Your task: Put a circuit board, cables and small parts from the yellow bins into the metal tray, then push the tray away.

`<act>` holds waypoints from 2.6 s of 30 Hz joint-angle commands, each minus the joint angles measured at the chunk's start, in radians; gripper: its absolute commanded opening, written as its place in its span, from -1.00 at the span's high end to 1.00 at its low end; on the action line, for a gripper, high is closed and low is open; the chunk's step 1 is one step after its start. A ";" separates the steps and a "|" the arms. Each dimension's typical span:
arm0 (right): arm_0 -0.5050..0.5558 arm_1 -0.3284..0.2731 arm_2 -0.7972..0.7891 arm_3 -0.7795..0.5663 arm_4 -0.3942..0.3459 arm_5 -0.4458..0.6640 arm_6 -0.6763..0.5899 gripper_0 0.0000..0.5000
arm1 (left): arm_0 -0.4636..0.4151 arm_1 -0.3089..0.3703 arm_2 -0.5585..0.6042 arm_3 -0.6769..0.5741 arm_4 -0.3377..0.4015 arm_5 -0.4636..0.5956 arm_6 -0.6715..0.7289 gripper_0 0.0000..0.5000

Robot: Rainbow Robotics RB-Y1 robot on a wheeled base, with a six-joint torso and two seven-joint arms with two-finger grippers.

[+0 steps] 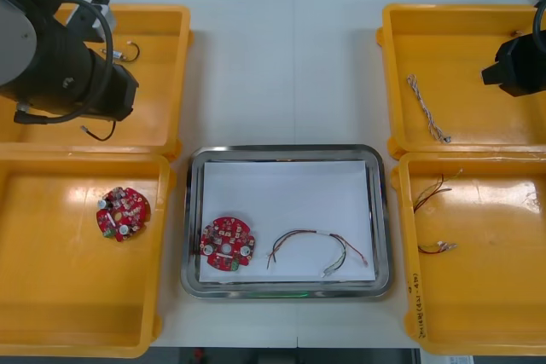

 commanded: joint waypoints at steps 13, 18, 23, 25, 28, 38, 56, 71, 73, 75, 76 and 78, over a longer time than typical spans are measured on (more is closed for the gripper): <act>-0.058 -0.041 -0.029 0.110 0.124 0.003 -0.045 -1.00 | -0.049 -0.036 -0.338 -0.059 -0.081 -0.158 0.460 1.00; -0.060 -0.041 -0.029 0.175 0.117 0.003 -0.048 -1.00 | -0.049 -0.036 -0.398 -0.047 -0.099 -0.194 0.482 1.00; -0.067 -0.039 -0.024 0.232 0.107 0.003 -0.048 -1.00 | -0.069 -0.043 -0.458 -0.012 -0.104 -0.237 0.537 1.00; -0.067 -0.039 -0.023 0.250 0.105 0.003 -0.050 -1.00 | -0.081 -0.051 -0.478 0.007 -0.105 -0.238 0.540 1.00; -0.072 -0.036 -0.006 0.281 0.101 0.003 -0.052 -1.00 | -0.091 -0.065 -0.504 0.040 -0.110 -0.257 0.541 1.00; -0.133 -0.034 0.046 0.368 0.088 -0.006 -0.065 -1.00 | -0.118 -0.106 -0.637 0.171 -0.168 -0.389 0.545 1.00; -0.288 -0.004 0.111 0.644 0.108 -0.150 -0.058 -1.00 | -0.118 -0.132 -0.719 0.206 -0.197 -0.441 0.551 0.04; -0.357 0.033 0.244 0.819 0.139 -0.286 -0.048 -1.00 | -0.118 -0.118 -0.705 0.191 -0.216 -0.441 0.564 -1.00; -0.362 0.041 0.255 0.841 0.142 -0.302 -0.047 -1.00 | -0.118 -0.112 -0.685 0.178 -0.205 -0.433 0.566 -1.00; -0.370 0.055 0.255 0.859 0.147 -0.311 -0.047 -1.00 | -0.118 -0.106 -0.663 0.168 -0.191 -0.416 0.563 -1.00; -0.374 0.062 0.255 0.874 0.151 -0.317 -0.045 -1.00 | -0.120 -0.103 -0.648 0.159 -0.184 -0.399 0.563 -1.00; -0.377 0.075 0.255 0.893 0.160 -0.329 -0.044 -1.00 | -0.120 -0.097 -0.622 0.140 -0.168 -0.372 0.560 -1.00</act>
